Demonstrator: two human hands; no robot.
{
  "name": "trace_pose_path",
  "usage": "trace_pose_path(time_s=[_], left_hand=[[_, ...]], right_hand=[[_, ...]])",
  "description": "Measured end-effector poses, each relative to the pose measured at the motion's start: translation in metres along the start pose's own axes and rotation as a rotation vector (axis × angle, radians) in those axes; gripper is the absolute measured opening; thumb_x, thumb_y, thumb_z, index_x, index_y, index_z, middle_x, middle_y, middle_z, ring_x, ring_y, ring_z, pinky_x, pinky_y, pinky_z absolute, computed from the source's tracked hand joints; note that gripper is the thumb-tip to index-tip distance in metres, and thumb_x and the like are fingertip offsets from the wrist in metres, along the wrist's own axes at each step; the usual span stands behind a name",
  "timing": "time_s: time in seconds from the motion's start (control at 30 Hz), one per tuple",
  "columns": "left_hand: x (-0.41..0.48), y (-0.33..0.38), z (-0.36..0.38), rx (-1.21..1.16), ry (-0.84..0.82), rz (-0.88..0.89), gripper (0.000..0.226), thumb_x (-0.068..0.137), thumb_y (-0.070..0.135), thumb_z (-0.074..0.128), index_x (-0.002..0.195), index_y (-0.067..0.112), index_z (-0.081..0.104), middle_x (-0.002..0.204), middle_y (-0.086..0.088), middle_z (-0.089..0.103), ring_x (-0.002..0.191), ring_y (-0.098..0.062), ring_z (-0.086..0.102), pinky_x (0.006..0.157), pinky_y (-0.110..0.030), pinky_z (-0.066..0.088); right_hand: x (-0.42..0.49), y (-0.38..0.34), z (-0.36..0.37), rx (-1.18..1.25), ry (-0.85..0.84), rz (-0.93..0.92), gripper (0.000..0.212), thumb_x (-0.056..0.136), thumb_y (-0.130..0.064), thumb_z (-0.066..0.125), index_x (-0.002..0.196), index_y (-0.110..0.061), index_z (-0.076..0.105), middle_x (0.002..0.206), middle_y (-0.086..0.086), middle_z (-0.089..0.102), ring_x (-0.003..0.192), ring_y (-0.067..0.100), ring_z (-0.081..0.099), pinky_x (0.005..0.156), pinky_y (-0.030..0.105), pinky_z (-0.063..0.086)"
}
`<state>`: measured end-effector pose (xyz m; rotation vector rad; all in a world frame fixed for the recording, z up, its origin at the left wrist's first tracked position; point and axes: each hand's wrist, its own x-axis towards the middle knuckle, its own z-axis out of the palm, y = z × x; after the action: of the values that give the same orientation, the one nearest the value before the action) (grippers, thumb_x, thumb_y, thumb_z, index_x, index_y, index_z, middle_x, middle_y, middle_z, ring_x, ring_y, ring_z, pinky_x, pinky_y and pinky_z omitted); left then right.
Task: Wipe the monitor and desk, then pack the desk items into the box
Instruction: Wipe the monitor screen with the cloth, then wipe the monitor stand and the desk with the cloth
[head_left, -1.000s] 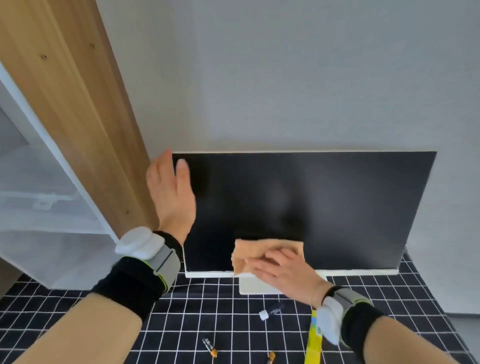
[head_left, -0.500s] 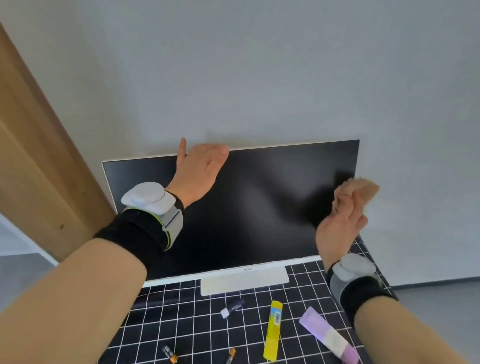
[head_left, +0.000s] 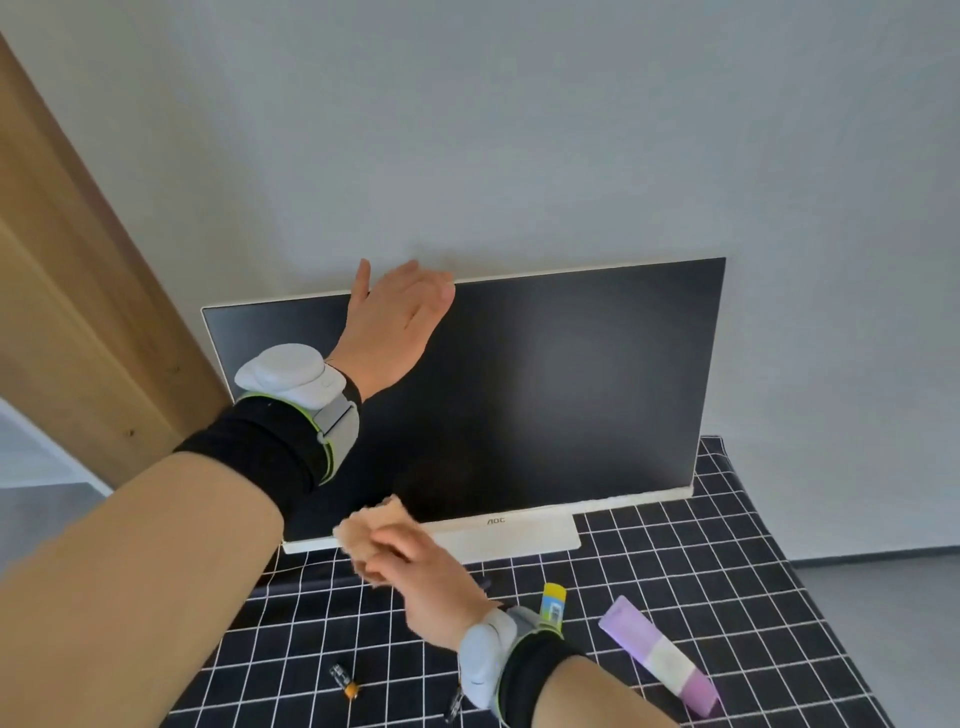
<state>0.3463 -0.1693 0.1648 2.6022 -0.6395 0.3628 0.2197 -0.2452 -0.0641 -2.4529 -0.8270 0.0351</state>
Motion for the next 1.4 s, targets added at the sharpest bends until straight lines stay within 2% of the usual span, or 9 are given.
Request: trace_pose_path(time_s=[0.2,0.37,0.5,0.6,0.77,0.87,1.0,1.17,1.4], left_hand=[[-0.059,-0.001,0.017,-0.257,0.281,-0.056,0.05,0.1,0.033,0.041,0.148,0.018,0.034,0.156,0.008,0.022,0.147,-0.01,0.009,0.121,-0.033,0.01],[-0.171,0.007,0.076,-0.771,0.189,-0.644,0.04,0.096,0.032,0.051,0.135,0.021,0.048,0.137,0.004,0.052,0.132,-0.014,0.044,0.114,-0.036,0.032],[-0.235,0.012,0.113,-1.218,-0.044,-1.27,0.085,0.08,0.061,0.057,0.147,0.017,0.029,0.151,-0.013,0.036,0.138,-0.032,0.036,0.114,-0.047,0.028],[-0.262,0.023,0.127,-1.586,-0.22,-1.427,0.095,0.072,0.066,0.062,0.143,0.01,0.035,0.145,-0.021,0.042,0.133,-0.039,0.041,0.11,-0.055,0.031],[-0.282,0.047,0.122,-1.624,-0.016,-1.426,0.044,0.074,0.009,0.072,0.114,0.001,0.058,0.119,-0.024,0.059,0.105,-0.036,0.058,0.082,-0.05,0.053],[-0.291,0.047,0.114,-1.534,0.173,-1.455,0.038,0.082,-0.001,0.066,0.119,0.002,0.057,0.114,-0.021,0.063,0.1,-0.034,0.059,0.076,-0.049,0.051],[-0.303,0.044,0.099,-1.433,0.481,-1.49,0.033,0.084,0.004,0.067,0.115,0.008,0.057,0.101,-0.012,0.062,0.089,-0.027,0.059,0.081,-0.045,0.048],[-0.31,0.044,0.081,-1.469,0.722,-1.454,0.028,0.086,0.006,0.066,0.111,0.012,0.056,0.1,-0.008,0.058,0.087,-0.023,0.056,0.085,-0.04,0.046],[-0.315,0.03,0.073,-1.502,0.774,-1.417,0.039,0.085,0.008,0.067,0.123,0.011,0.057,0.105,-0.01,0.061,0.089,-0.023,0.059,0.087,-0.04,0.047]], right_hand=[[-0.032,-0.011,-0.039,0.851,-0.08,0.525,0.036,0.087,0.0,0.055,0.119,-0.016,0.06,0.107,-0.004,0.061,0.095,0.01,0.059,0.08,0.018,0.049],[-0.08,0.017,-0.067,1.525,0.085,0.804,0.04,0.085,0.01,0.055,0.12,-0.007,0.062,0.117,0.019,0.065,0.103,0.033,0.061,0.096,0.05,0.05],[-0.101,0.022,-0.077,1.72,0.13,0.81,0.042,0.083,-0.002,0.061,0.125,-0.007,0.06,0.118,0.019,0.064,0.101,0.033,0.06,0.084,0.044,0.053],[-0.112,0.013,-0.079,1.717,0.109,0.805,0.032,0.09,-0.004,0.055,0.121,-0.008,0.064,0.107,0.015,0.067,0.093,0.029,0.062,0.078,0.039,0.053],[-0.12,0.008,-0.067,1.449,0.102,0.849,0.019,0.092,-0.009,0.058,0.108,-0.009,0.068,0.104,0.014,0.069,0.093,0.026,0.063,0.079,0.036,0.052],[-0.132,0.028,-0.047,0.742,0.19,0.906,0.013,0.093,-0.015,0.052,0.101,-0.016,0.063,0.102,0.008,0.064,0.089,0.024,0.058,0.082,0.032,0.047],[-0.154,0.043,-0.014,0.064,-0.157,0.758,0.04,0.094,-0.034,0.048,0.133,-0.029,0.045,0.136,0.01,0.043,0.122,0.031,0.043,0.102,0.039,0.037],[-0.163,0.033,0.004,-0.159,-0.214,0.638,0.05,0.096,-0.042,0.047,0.142,-0.026,0.037,0.155,0.009,0.012,0.132,0.03,0.032,0.106,0.035,0.036],[-0.165,0.034,0.014,-0.257,-0.084,0.472,0.013,0.091,-0.022,0.06,0.103,-0.015,0.061,0.126,0.002,0.042,0.103,0.022,0.053,0.082,0.027,0.048]])
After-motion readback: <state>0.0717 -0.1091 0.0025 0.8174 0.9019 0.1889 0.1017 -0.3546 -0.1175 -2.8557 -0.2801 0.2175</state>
